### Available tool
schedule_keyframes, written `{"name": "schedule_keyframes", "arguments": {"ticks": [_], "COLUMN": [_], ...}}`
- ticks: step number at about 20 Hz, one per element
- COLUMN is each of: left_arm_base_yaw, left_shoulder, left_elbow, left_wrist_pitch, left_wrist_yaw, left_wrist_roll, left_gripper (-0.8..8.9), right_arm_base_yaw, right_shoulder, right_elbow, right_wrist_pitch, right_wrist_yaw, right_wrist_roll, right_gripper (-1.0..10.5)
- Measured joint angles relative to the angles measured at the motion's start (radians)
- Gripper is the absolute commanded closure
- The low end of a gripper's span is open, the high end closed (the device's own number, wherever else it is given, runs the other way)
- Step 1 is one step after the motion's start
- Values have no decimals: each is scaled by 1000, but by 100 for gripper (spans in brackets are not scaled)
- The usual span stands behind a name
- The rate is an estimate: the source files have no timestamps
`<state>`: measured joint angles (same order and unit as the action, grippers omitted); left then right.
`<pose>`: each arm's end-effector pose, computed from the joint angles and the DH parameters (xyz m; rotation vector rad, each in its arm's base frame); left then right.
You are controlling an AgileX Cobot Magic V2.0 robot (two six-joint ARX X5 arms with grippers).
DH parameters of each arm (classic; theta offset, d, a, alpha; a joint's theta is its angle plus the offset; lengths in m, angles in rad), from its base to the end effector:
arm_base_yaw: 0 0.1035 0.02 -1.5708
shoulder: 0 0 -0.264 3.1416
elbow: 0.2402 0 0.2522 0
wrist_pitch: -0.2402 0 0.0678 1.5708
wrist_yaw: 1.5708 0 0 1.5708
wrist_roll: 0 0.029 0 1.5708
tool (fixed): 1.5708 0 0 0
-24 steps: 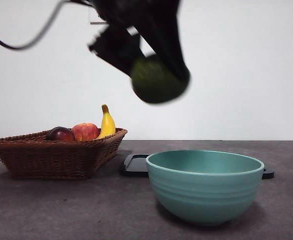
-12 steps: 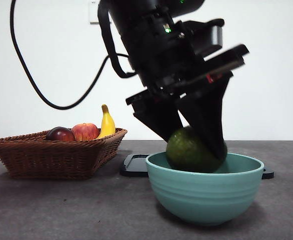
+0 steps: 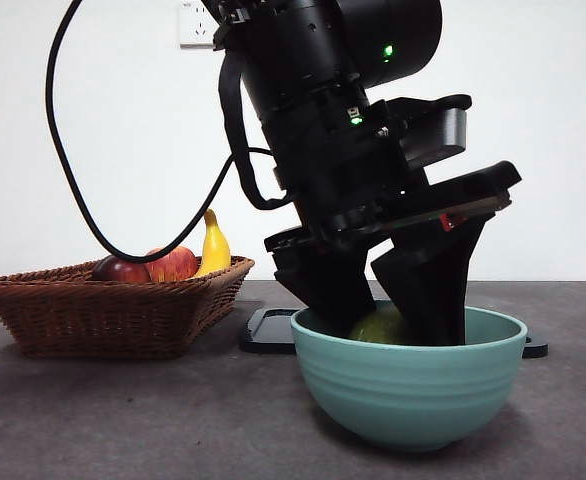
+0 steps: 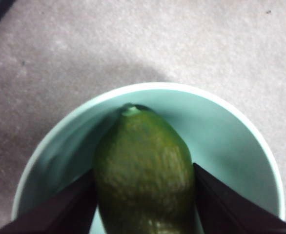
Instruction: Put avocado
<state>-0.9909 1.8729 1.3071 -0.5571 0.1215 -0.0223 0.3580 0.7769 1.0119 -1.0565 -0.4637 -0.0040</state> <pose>0.2049 -0.3192 0.1878 0.4776 1.0778 -0.9754 0.1077 0.0541 0.3353 0.0410 0.8412 0.7756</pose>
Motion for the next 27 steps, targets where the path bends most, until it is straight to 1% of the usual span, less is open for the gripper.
{"name": "schedule_keyframes", "arguments": {"ticks": [4,6,12,15,18,23,25,27], "left_arm_base_yaw": [-5,-5,-2,29,114,304,373,435], "left_shoulder": [0,0,0,-24,-109,-321,-390,-459], "left_elbow": [1,11,142,169,169,169,169,162], "left_wrist_pitch": [-6,-35,-129,-129,-126,-147,-186,-220], "left_wrist_yaw": [0,0,0,0,0,0,26,72], "left_wrist_roll": [0,0,0,-1,-13,-19,-13,-3], "left_gripper": [498,502,502,502,502,502,502,502], "right_arm_base_yaw": [0,0,0,0,0,0,0,0], "right_shoulder": [0,0,0,0,0,0,0,0], "right_elbow": [0,0,0,0,0,0,0,0], "right_wrist_pitch": [0,0,0,0,0,0,0,0], "right_wrist_yaw": [0,0,0,0,0,24,24,24], "right_wrist_roll": [0,0,0,0,0,0,0,0], "right_gripper": [530,530,530,530,530,530,530,530]}}
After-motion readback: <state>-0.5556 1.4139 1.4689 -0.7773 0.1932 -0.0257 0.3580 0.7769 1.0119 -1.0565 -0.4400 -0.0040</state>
